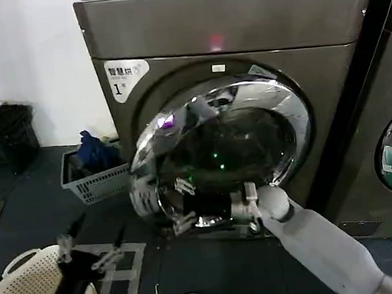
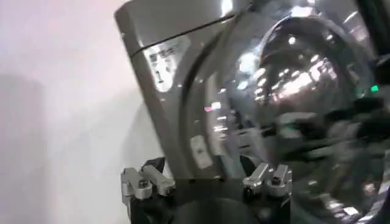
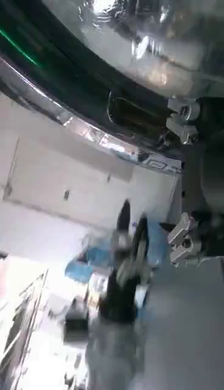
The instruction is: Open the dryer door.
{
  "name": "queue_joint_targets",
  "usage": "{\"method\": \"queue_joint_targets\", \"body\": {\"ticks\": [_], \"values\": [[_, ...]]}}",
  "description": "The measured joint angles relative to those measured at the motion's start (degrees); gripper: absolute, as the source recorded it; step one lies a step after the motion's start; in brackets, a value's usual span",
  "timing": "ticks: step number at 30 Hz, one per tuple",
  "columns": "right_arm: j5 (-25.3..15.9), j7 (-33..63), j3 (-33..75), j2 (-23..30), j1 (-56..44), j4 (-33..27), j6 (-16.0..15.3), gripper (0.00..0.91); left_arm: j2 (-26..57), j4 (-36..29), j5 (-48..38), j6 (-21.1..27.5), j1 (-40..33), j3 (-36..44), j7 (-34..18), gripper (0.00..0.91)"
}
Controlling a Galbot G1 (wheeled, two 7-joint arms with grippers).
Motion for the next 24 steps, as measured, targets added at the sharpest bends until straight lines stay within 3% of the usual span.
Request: {"method": "queue_joint_targets", "body": {"ticks": [6,15,24], "values": [[1.85,-6.75,2.55,-2.45,-2.75,3.51,0.19,0.907,-0.01,0.25,-0.20,1.86,-0.87,-4.98,-0.27,0.907],[2.82,-13.45,6.93,-5.96,-7.29,8.32,0.30,0.907,1.68,3.01,-8.96,3.54,-4.84,-13.20,0.35,0.907],[1.86,-15.93,14.08,-9.77,-14.80,14.32,0.29,0.907,6.01,7.25,-9.38,3.49,-9.17,-12.09,0.97,0.907]]}}
